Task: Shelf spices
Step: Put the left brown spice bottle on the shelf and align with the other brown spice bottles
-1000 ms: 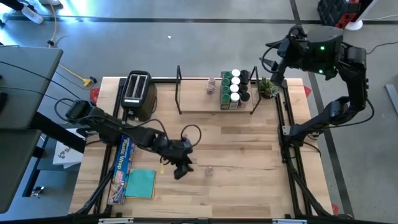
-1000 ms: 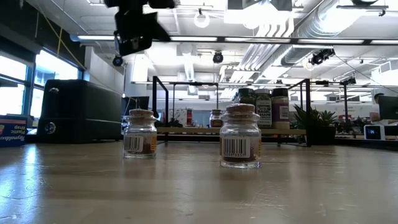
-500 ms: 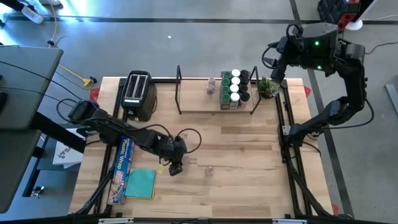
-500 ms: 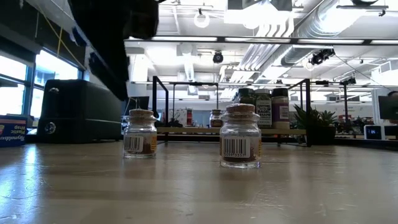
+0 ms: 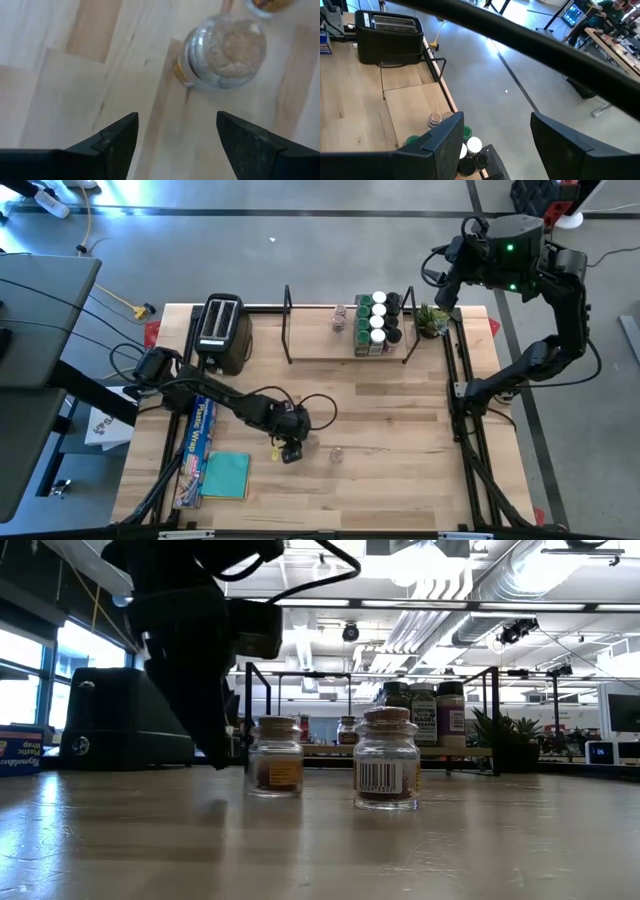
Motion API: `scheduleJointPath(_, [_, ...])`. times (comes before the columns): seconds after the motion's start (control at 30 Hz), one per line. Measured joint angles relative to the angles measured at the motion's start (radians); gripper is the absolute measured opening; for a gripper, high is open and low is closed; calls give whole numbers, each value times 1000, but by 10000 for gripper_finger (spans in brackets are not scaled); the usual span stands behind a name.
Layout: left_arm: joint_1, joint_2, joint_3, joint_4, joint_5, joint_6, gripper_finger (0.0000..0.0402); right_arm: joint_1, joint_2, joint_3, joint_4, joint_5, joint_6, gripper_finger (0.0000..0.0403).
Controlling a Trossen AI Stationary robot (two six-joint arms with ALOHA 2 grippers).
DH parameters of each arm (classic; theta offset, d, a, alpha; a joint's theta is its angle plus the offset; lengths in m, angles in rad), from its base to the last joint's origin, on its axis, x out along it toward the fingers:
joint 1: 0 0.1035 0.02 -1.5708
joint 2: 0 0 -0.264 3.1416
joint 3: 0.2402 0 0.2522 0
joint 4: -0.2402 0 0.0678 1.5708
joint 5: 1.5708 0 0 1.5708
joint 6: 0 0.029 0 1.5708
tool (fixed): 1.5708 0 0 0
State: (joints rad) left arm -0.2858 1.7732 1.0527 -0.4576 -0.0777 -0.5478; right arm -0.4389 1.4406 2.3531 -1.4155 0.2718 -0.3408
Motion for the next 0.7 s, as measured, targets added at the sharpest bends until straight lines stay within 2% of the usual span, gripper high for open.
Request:
scheduleJointPath(0.13, [12, 1, 0, 92, -4, 38, 265, 0, 0, 0, 5, 0, 0, 224])
scheduleJointPath(0.3, [-9, -2, 1, 236, 8, 239, 265, 0, 0, 0, -8, 0, 3, 224])
scheduleJointPath(0.4, [-29, -2, 1, 247, -36, 334, 264, 0, 0, 0, -28, 0, 3, 224])
scheduleJointPath(0.53, [-27, -1, 1, 254, -113, 349, 264, 0, -1, 0, -66, 0, 5, 224])
scheduleJointPath(0.63, [-18, 19, 1, 299, -108, 354, 264, 0, -1, 0, -81, 0, 19, 224])
scheduleJointPath(0.7, [-9, 53, 1, 332, -69, 379, 264, 0, -2, 0, -86, 0, 22, 224])
